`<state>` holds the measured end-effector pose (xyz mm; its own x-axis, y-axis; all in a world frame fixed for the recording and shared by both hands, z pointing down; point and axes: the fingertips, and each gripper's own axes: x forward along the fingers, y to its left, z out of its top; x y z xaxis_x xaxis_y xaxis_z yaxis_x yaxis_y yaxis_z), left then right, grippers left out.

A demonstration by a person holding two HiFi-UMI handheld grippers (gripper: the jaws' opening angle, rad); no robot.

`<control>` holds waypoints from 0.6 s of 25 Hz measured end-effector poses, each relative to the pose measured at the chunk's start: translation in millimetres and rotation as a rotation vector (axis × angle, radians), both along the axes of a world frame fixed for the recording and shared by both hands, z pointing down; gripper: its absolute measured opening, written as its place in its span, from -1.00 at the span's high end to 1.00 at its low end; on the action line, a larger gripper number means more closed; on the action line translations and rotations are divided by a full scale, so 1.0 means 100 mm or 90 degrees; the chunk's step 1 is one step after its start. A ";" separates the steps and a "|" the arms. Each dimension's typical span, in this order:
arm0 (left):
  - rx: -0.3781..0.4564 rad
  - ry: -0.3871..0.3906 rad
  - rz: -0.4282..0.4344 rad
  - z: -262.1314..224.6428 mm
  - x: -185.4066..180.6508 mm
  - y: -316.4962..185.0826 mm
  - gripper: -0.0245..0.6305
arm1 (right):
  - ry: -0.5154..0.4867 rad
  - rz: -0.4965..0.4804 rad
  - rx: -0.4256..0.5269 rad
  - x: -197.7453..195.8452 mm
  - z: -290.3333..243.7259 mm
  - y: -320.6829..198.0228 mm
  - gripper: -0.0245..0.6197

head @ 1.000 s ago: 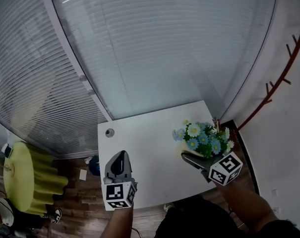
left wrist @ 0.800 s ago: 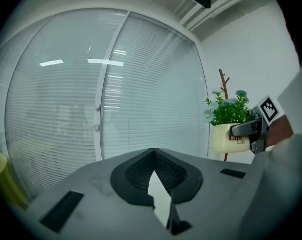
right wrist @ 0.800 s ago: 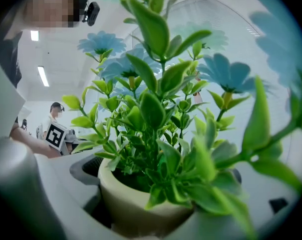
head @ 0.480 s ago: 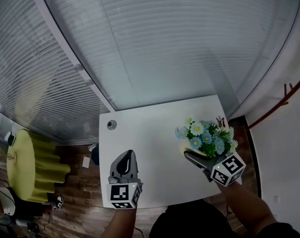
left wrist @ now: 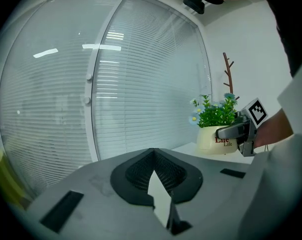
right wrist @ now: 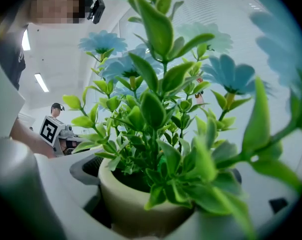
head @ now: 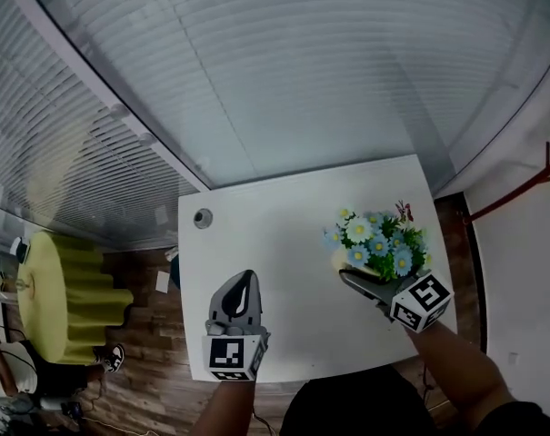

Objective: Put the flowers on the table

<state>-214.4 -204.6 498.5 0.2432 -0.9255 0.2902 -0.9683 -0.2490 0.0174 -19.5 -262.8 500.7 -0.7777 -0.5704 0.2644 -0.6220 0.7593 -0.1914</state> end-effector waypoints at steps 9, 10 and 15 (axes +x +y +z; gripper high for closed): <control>-0.030 -0.025 0.002 0.41 0.00 -0.17 0.93 | 0.018 -0.024 -0.002 -0.05 0.35 -0.15 -0.76; -0.027 -0.034 0.008 0.43 0.03 -0.20 0.93 | 0.018 -0.027 -0.001 -0.07 0.41 -0.17 -0.76; -0.027 -0.035 0.027 0.60 0.19 -0.22 0.93 | 0.043 -0.046 -0.003 -0.12 0.69 -0.20 -0.76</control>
